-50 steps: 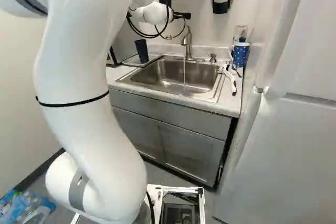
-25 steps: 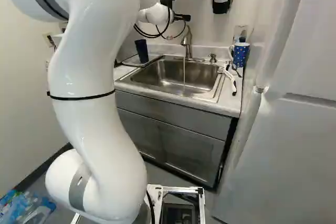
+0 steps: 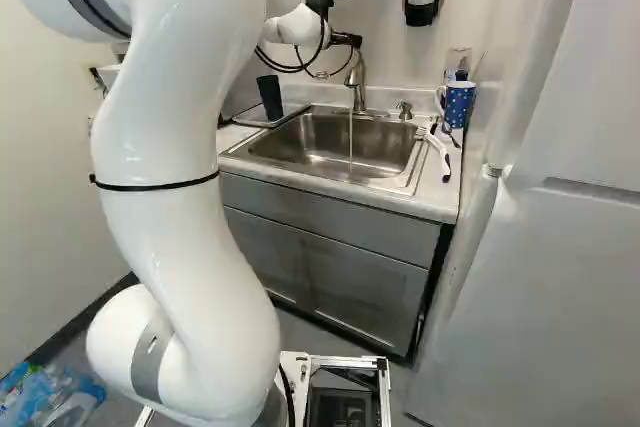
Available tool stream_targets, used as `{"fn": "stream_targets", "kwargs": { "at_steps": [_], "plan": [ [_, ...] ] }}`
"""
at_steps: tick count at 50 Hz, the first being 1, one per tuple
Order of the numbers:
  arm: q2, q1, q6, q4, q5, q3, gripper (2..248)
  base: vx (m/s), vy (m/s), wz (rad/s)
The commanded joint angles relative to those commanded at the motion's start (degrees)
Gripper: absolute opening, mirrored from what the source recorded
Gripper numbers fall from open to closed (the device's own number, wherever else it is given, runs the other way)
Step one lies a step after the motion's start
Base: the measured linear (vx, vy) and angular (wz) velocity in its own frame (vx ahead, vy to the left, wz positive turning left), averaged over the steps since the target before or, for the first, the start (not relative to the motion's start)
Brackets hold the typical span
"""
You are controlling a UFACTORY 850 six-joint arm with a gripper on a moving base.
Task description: Rinse the cup and place it in the tray
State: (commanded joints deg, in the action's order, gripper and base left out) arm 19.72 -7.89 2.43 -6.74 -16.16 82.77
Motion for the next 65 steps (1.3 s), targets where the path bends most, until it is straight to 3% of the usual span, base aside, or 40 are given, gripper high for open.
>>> {"fn": "stream_targets", "kwargs": {
  "at_steps": [19,43,65],
  "plan": [
    [-0.65,-0.04,0.0,0.0,1.94,-0.75,247,0.0,0.0,0.0],
    [-4.46,-0.39,0.0,0.0,1.98,-5.14,247,0.0,0.0,0.0],
    [-7.24,-3.03,0.0,0.0,2.54,-8.25,247,0.0,0.0,0.0]
  ]
}}
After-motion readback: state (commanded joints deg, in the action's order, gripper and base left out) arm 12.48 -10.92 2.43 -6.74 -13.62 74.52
